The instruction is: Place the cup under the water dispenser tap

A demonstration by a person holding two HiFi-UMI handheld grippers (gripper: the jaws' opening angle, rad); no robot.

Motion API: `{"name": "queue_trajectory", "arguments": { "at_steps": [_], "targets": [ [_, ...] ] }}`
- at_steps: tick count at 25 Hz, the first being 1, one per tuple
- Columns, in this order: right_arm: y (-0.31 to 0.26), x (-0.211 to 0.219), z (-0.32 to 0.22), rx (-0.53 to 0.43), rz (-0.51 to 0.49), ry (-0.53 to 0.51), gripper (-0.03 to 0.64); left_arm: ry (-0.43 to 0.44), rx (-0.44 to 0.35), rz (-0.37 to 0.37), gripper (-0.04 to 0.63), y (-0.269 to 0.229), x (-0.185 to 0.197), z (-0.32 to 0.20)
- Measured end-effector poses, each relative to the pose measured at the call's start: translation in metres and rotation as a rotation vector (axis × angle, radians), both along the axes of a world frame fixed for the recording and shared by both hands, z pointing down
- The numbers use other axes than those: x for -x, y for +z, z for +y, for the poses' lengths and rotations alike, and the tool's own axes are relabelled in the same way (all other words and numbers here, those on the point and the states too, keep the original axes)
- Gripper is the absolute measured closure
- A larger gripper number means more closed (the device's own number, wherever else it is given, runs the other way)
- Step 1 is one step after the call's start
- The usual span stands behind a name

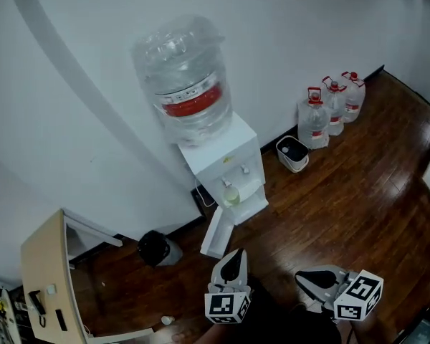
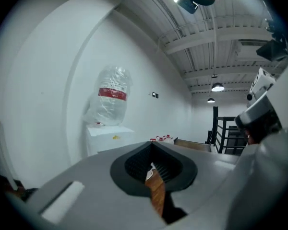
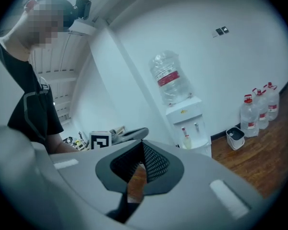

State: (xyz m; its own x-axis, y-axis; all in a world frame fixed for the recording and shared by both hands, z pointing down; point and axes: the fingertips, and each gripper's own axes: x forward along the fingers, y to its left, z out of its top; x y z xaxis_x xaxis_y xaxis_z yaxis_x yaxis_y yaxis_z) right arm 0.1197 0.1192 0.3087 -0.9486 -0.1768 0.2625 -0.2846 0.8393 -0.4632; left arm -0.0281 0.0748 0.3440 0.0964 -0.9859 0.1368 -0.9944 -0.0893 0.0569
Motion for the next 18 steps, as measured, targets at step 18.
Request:
{"name": "queue_trajectory", "arguments": {
  "at_steps": [18],
  "targets": [
    [-0.1, 0.058, 0.012, -0.128, -0.119, 0.093, 0.617, 0.19, 0.055, 0.046, 0.387, -0.119, 0.022, 0.106]
  ]
}}
